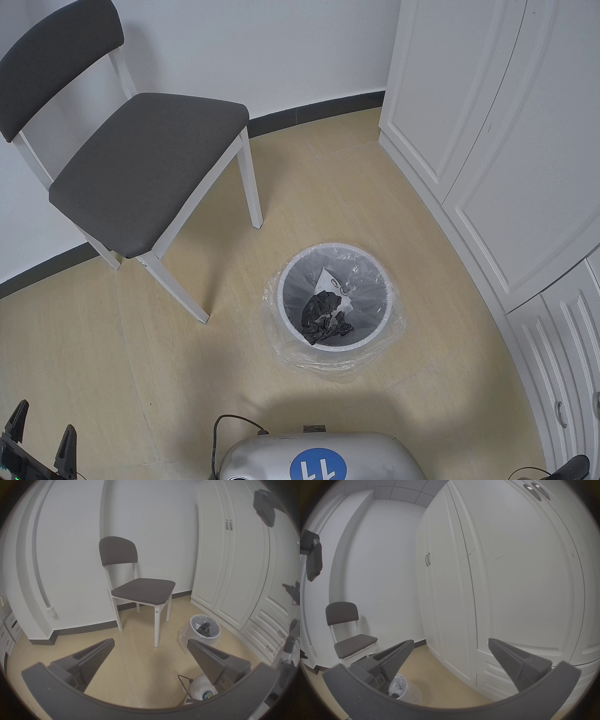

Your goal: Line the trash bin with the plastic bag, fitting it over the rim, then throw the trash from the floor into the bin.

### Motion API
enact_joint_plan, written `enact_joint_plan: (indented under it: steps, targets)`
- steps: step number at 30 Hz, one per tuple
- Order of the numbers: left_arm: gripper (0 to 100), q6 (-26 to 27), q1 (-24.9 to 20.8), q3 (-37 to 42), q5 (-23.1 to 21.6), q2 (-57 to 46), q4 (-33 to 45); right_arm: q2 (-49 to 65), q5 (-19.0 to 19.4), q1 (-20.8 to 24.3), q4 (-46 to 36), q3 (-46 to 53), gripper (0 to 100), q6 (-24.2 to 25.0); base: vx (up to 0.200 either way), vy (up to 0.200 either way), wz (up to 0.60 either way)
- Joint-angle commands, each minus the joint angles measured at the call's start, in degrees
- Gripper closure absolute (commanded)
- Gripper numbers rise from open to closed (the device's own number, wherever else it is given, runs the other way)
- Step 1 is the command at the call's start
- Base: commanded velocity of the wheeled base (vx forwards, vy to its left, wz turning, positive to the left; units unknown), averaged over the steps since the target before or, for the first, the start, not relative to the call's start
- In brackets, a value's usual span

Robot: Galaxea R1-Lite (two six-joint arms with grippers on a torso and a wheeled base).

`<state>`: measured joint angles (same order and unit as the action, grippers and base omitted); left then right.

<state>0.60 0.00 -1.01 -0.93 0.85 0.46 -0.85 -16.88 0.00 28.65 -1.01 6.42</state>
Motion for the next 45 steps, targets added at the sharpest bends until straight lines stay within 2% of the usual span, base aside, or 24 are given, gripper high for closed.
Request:
enact_joint_plan:
  steps: [1, 6, 10, 15, 18, 20, 22, 24, 29, 36, 45]
  targets:
    - [0, 0.4, -0.1, 0.7, -0.4, -0.8, 0.4, 0.9, -0.1, 0.0, -0.3, 1.0, 0, 0.0, 0.000, 0.000, 0.00]
    - [0, 0.4, -0.1, 0.7, -0.5, -0.8, 0.2, 0.8, -0.1, 0.0, -0.9, 1.0, 0, -0.7, 0.000, 0.000, 0.00]
    - [0, 0.4, -0.1, 0.8, -0.4, -0.9, 0.1, 0.8, 4.3, -0.1, -7.2, 1.0, 0, -8.4, 0.000, 0.000, 0.00]
    - [0, -0.6, -0.1, 0.9, 0.0, -0.8, -0.3, 0.8, 7.3, -0.1, -12.3, 1.0, 0, -10.9, 0.000, 0.000, 0.00]
    - [0, -0.2, -0.1, 1.0, 0.0, -0.9, -0.2, 0.9, 7.6, 0.0, -17.2, 1.0, 0, -10.6, 0.000, 0.000, 0.00]
    - [0, -0.2, -0.1, 1.0, 0.0, -0.9, -0.2, 0.9, 7.6, -0.1, -17.7, 1.0, 0, -10.6, 0.000, 0.000, 0.00]
    - [0, -0.2, -0.1, 1.0, 0.0, -0.9, -0.2, 0.9, 7.7, 0.0, -23.3, 1.0, 0, -8.3, 0.000, 0.000, 0.00]
    - [0, -0.2, -0.1, 1.0, 0.0, -0.9, -0.2, 0.8, 7.7, 0.0, -24.6, 1.0, 0, -7.7, 0.000, 0.000, 0.00]
    - [0, -0.2, -0.1, 1.0, 0.0, -0.9, -0.2, 0.8, 7.8, 0.0, -24.6, 1.0, 0, -7.0, 0.000, 0.000, 0.00]
    - [0, -0.3, -0.1, 0.9, -0.2, -0.9, -0.2, 0.8, 8.3, 0.0, -24.6, 1.0, 0, -9.1, 0.000, 0.000, 0.00]
    - [0, -0.2, -0.1, 0.9, -0.2, -0.9, -0.2, 0.9, 9.9, 0.0, -24.6, 1.0, 0, -9.5, 0.000, 0.000, 0.00]
